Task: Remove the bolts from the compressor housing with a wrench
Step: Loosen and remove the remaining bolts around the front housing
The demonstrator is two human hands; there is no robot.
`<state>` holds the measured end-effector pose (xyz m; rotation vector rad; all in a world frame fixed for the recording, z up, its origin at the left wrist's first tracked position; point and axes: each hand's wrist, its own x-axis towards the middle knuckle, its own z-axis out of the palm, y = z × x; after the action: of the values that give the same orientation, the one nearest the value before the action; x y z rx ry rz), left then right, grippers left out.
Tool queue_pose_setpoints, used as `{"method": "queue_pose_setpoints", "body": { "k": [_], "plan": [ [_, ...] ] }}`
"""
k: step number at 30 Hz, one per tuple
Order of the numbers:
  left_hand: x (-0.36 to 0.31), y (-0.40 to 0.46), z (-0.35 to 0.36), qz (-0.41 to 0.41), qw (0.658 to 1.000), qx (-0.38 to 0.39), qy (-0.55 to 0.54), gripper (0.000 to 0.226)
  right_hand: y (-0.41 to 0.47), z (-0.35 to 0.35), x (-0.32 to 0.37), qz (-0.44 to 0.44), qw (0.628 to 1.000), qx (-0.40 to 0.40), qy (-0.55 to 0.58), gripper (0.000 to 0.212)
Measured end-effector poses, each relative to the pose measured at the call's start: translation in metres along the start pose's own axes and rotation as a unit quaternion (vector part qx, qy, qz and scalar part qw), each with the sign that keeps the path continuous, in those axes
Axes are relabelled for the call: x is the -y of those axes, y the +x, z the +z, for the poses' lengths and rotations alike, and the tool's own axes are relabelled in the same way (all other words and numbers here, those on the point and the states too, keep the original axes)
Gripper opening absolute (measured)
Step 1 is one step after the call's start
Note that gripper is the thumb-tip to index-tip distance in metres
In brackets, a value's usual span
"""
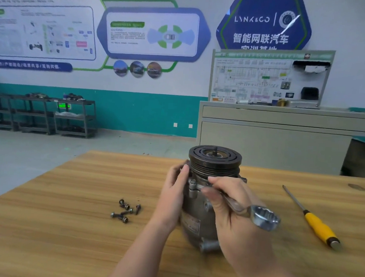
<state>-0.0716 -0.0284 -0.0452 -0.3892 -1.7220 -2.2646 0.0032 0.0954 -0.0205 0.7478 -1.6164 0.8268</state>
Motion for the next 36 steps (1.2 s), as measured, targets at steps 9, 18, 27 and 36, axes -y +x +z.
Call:
{"method": "queue_pose_setpoints", "body": {
  "k": [9, 18, 27, 36],
  "plan": [
    [0.009, -0.057, 0.032, 0.099, 0.960, -0.159, 0.209, 0.045, 0.005, -0.013, -0.005, 0.265, 0.924, -0.249, 0.122, 0.016],
    [0.003, -0.068, 0.024, 0.108, 0.908, -0.236, 0.328, 0.101, 0.026, -0.029, -0.042, 0.490, 0.799, -0.274, 0.217, 0.023],
    [0.010, -0.043, 0.007, 0.088, 0.975, -0.131, 0.155, 0.077, 0.060, -0.020, -0.107, 0.681, 0.635, 0.099, 0.352, 0.029],
    [0.022, -0.034, -0.008, 0.072, 0.990, -0.093, 0.075, 0.066, 0.066, -0.055, -0.081, 0.481, 0.747, -0.085, 0.451, 0.021]
  ]
}}
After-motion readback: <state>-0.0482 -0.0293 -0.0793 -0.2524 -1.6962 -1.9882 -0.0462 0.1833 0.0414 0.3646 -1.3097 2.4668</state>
